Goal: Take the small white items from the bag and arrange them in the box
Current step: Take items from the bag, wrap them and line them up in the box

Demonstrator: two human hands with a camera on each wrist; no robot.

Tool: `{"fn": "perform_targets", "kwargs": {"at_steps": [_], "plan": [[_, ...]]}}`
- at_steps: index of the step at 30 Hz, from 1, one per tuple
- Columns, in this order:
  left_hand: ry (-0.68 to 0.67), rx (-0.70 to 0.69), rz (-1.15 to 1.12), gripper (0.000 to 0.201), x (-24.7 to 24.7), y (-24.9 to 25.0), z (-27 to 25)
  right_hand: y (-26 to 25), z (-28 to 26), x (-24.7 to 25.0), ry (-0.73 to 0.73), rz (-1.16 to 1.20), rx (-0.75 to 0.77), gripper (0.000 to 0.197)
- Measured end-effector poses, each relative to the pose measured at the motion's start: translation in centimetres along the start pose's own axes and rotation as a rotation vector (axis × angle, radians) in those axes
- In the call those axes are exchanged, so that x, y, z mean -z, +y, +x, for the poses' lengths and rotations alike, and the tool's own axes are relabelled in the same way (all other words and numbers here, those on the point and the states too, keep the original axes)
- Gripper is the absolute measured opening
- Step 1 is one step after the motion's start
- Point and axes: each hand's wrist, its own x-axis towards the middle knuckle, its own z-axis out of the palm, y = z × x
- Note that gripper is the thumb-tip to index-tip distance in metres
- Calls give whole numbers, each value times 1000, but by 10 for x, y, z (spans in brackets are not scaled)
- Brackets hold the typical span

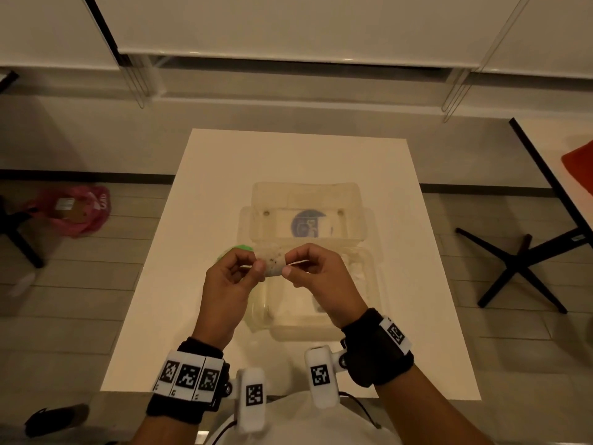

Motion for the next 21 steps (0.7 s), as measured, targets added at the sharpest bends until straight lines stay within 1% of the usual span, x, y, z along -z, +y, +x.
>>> {"fn": "perform_targets", "kwargs": {"at_steps": [3, 8, 15, 21], "plan": [[18, -12, -8, 6, -2, 1, 0, -1, 0, -1, 2, 59, -9, 12], [78, -17, -13, 10, -5, 1, 1, 0, -1, -2, 29, 83, -14, 15], [68, -46, 11, 12, -8, 2, 0, -2, 1, -2, 57, 144, -3, 22], [62, -50, 24, 15, -9, 1, 0, -1, 2, -1, 51, 137, -15, 17]]}}
